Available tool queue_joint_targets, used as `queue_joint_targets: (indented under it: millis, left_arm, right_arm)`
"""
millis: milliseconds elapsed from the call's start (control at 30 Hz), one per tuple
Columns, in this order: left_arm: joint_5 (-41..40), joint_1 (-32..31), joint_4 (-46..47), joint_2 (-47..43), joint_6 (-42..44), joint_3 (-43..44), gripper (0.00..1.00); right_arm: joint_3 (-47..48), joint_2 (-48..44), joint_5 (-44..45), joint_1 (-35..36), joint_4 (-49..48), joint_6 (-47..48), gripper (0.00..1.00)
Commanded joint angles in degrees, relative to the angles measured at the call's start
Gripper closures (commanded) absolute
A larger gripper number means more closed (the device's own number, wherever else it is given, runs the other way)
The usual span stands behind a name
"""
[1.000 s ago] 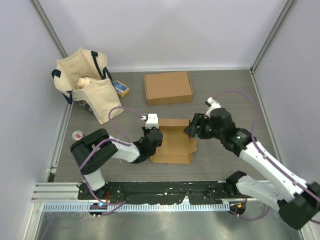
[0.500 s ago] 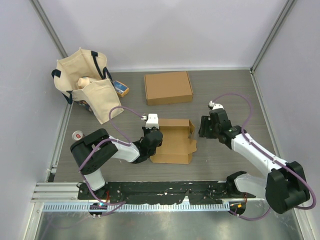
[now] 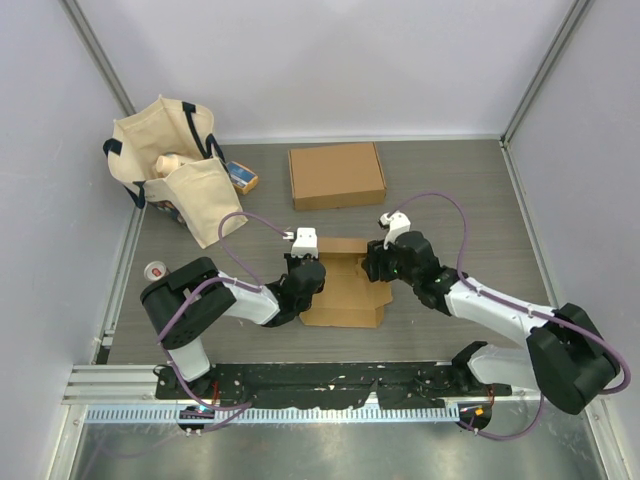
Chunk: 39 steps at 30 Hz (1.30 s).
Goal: Fold the paper box
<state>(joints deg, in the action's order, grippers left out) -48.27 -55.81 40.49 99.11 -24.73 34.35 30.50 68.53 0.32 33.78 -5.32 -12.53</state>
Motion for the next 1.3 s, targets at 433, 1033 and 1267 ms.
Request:
queue_joint_targets:
  millis: [433, 1033, 1267]
  left_arm:
    - [-1.39, -0.44, 3.63, -1.38, 0.21, -0.16, 1.0]
    - [-2.7, -1.67, 3.1, -1.73, -3.39, -0.16, 1.0]
    - [-3.58, -1.76, 1.61, -2.34, -3.92, -0.25, 1.0]
  right_arm:
    - [-10.63, 9.76, 28.94, 9.63, -37.2, 2.07, 0.6]
    - [4.31, 30.61, 76.68, 20.98, -16.1, -27.3, 0.99]
    - [0.86, 13.58, 47.46, 19.75, -2.29, -15.22, 0.27]
